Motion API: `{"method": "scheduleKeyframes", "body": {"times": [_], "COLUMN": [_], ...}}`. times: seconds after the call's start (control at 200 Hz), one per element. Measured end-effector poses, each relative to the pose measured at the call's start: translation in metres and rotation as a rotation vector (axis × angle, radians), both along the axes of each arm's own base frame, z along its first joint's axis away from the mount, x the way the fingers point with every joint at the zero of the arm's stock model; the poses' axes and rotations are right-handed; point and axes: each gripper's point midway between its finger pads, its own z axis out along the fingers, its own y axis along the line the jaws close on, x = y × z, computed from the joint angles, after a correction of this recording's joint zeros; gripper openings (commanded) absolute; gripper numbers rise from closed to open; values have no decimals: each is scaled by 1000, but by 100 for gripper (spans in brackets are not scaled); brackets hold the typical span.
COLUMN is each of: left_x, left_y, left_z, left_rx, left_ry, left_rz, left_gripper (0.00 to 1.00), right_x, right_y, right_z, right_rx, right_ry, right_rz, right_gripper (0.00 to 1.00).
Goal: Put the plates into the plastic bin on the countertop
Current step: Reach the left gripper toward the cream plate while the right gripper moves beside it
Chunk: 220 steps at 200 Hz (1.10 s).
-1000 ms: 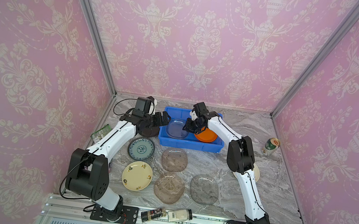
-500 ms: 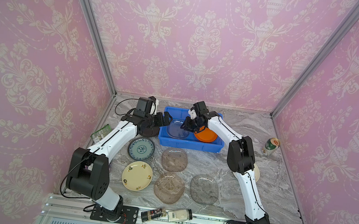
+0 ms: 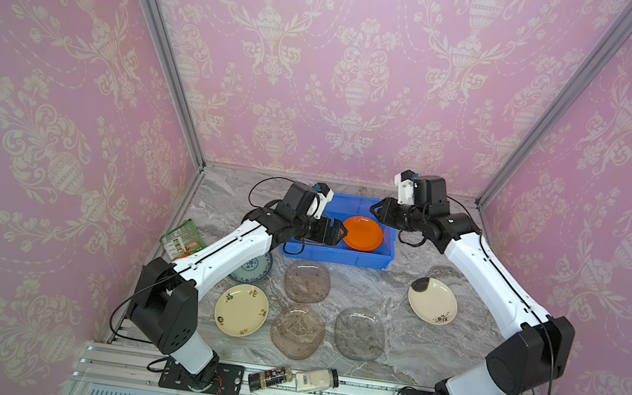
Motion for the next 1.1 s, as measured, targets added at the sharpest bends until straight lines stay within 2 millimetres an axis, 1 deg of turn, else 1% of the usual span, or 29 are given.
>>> {"method": "scheduleKeyframes", "body": {"times": [0.035, 0.095, 0.16, 0.195, 0.235, 0.27, 0.3, 0.37, 0.45, 0.495, 0.52, 0.595, 0.665, 0.761, 0.851, 0.921, 1.101], "left_x": [-5, -15, -26, -31, -36, -41, -45, -52, -59, -61, -62, -65, -66, -65, -63, -61, -57], "left_y": [-12, -37, -66, -81, -98, -112, -124, -150, -177, -189, -196, -212, -223, -231, -237, -241, -247], "left_z": [-2, -9, -19, -25, -33, -39, -45, -56, -65, -68, -70, -72, -75, -81, -87, -93, -114], "left_rx": [1, 4, 5, 1, -2, -6, -8, -17, -18, -16, -13, -9, -5, 7, 24, 39, 88], "left_ry": [3, 16, 35, 46, 62, 76, 88, 116, 138, 144, 148, 160, 178, 207, 241, 265, 329], "left_rz": [-30, -91, -158, -190, -228, -258, -282, -328, -371, -389, -399, -424, -443, -453, -459, -463, -461], "left_gripper": [89, 85, 81, 79, 78, 76, 74, 72, 70, 70, 68, 62, 60, 58, 54, 53, 52], "right_x": [-8, -22, -40, -48, -56, -62, -66, -74, -79, -81, -82, -83, -82, -80, -80, -79, -78], "right_y": [-15, -40, -72, -88, -105, -118, -125, -139, -149, -155, -157, -163, -167, -168, -169, -171, -175], "right_z": [-11, -35, -63, -73, -81, -84, -85, -80, -73, -70, -69, -66, -65, -64, -65, -65, -64], "right_rx": [-10, -16, -17, -16, -10, -3, 7, 34, 61, 72, 79, 92, 99, 109, 122, 132, 145], "right_ry": [18, 67, 130, 152, 168, 169, 166, 134, 99, 79, 73, 63, 56, 45, 45, 44, 37], "right_rz": [-31, -88, -172, -217, -276, -320, -349, -407, -457, -480, -491, -516, -530, -535, -542, -547, -559], "right_gripper": [30, 30, 30, 30, 30, 30, 30, 30, 30, 31, 31, 31, 31, 31, 31, 31, 30]}}
